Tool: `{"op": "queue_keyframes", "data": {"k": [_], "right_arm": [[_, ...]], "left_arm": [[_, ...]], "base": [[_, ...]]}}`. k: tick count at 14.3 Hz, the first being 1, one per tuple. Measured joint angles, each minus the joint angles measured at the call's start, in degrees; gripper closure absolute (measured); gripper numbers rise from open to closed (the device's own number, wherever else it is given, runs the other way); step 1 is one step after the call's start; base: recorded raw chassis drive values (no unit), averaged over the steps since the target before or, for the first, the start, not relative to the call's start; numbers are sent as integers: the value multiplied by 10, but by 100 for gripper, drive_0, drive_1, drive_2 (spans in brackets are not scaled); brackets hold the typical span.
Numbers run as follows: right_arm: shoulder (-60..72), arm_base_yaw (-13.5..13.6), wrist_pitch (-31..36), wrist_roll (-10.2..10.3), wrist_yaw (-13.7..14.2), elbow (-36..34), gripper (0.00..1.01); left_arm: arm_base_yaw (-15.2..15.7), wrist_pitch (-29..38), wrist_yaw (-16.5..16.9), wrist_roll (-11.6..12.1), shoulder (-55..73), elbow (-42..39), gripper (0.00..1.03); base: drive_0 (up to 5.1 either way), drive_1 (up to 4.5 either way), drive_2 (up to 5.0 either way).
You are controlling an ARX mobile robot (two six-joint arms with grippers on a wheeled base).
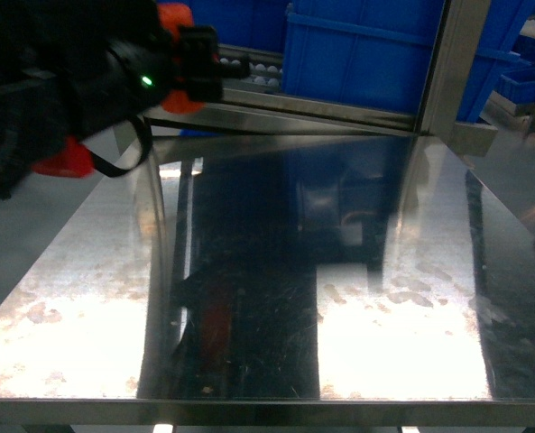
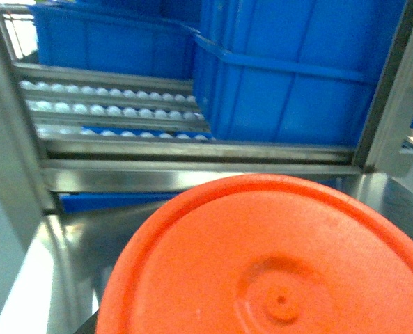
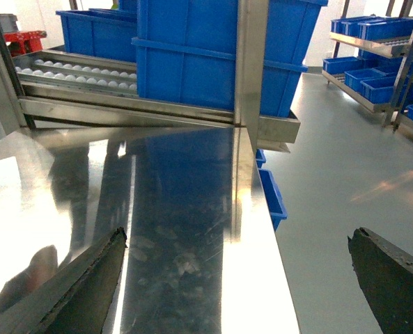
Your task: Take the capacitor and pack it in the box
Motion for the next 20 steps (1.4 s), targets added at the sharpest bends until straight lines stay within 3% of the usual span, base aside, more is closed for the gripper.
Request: {"op": "queue_keyframes", "data": {"k": [2, 5, 8, 10, 14, 15, 17, 20], "right_arm": [[0, 0, 0, 0, 0, 0, 3], [0, 0, 0, 0, 0, 0, 3], [0, 0, 0, 0, 0, 0, 3], [0, 0, 0, 0, 0, 0, 3], [0, 0, 0, 0, 0, 0, 3], [0, 0, 0, 0, 0, 0, 3], [0, 0, 0, 0, 0, 0, 3], [0, 0, 0, 0, 0, 0, 3]], "left_arm": [[14, -3, -27, 3, -97, -86, 61], [9, -14, -68, 21, -264, -225, 61], [-12, -35, -135, 44, -412, -317, 61], [-16, -38, -155, 57, -444, -341, 61], [-15, -47, -155, 57, -439, -341, 61], [-8, -110, -142, 46, -456, -338, 61], [30, -129, -110, 22, -522, -407, 61], [73, -122, -67, 12, -593, -488, 61]], "base": [[0, 0, 0], [0, 0, 0], [0, 0, 0], [0, 0, 0], [0, 0, 0], [0, 0, 0], [0, 0, 0], [0, 0, 0]]}}
